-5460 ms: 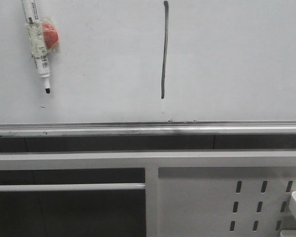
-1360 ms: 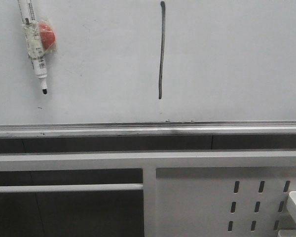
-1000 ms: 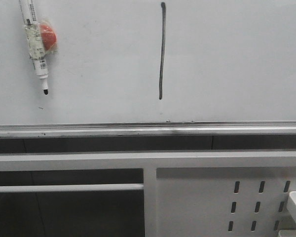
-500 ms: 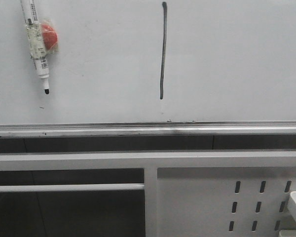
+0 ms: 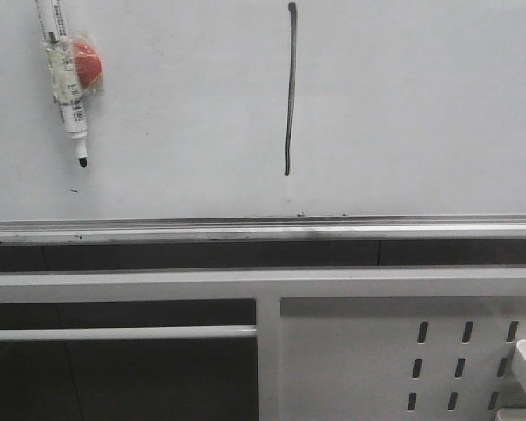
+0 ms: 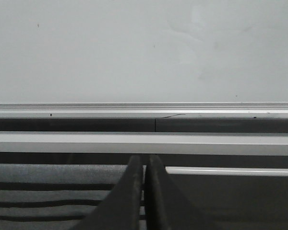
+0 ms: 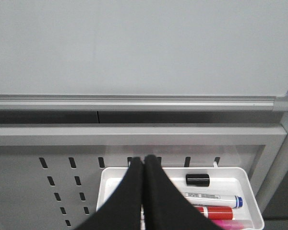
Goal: Write number 1 on whiteboard
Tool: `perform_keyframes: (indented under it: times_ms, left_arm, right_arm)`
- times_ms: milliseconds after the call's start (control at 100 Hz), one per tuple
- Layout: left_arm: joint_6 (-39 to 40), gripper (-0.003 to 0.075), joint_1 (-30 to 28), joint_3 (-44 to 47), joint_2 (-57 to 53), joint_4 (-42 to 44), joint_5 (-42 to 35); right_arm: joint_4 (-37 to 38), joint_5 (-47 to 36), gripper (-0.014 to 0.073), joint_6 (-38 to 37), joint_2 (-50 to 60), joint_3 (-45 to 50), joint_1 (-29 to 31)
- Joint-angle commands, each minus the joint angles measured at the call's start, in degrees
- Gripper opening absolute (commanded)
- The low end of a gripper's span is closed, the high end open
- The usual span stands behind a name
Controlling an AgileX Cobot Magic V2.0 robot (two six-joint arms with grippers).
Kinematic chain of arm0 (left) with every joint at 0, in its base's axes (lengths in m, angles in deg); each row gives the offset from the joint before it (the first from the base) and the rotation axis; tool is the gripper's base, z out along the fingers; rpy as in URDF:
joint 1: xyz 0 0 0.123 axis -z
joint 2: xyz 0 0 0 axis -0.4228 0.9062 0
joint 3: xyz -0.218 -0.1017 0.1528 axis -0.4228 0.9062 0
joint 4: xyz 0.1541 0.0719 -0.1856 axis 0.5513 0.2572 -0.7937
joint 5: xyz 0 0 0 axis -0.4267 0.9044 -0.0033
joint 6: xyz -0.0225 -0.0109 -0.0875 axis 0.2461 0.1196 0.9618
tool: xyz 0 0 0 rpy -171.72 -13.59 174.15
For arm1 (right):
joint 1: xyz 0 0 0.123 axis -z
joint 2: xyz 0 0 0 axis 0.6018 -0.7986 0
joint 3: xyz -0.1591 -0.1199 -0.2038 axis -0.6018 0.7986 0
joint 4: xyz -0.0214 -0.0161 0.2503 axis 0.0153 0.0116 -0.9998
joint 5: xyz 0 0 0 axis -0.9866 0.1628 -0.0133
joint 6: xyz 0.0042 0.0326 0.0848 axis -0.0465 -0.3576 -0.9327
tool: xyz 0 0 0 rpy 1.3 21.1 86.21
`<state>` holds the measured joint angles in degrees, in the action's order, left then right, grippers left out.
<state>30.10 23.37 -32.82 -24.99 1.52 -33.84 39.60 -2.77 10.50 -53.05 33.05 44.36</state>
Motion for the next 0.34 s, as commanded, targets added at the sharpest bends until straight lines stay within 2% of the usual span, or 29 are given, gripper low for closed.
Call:
perform_keyframes:
  times_ms: [0,330]
  left_arm:
    - [0.50,-0.0020,0.52,2.17,-1.22,-0.25,-3.51]
    - [0.50,-0.0020,0.52,2.17,-1.22,-0.25,-3.85]
  right_arm:
    - [1.26,-1.39,-0.0069,-0.22,1.42,0.80,-0.06]
    - [1.26,-1.39,-0.0069,-0.22,1.42,0.80,-0.06]
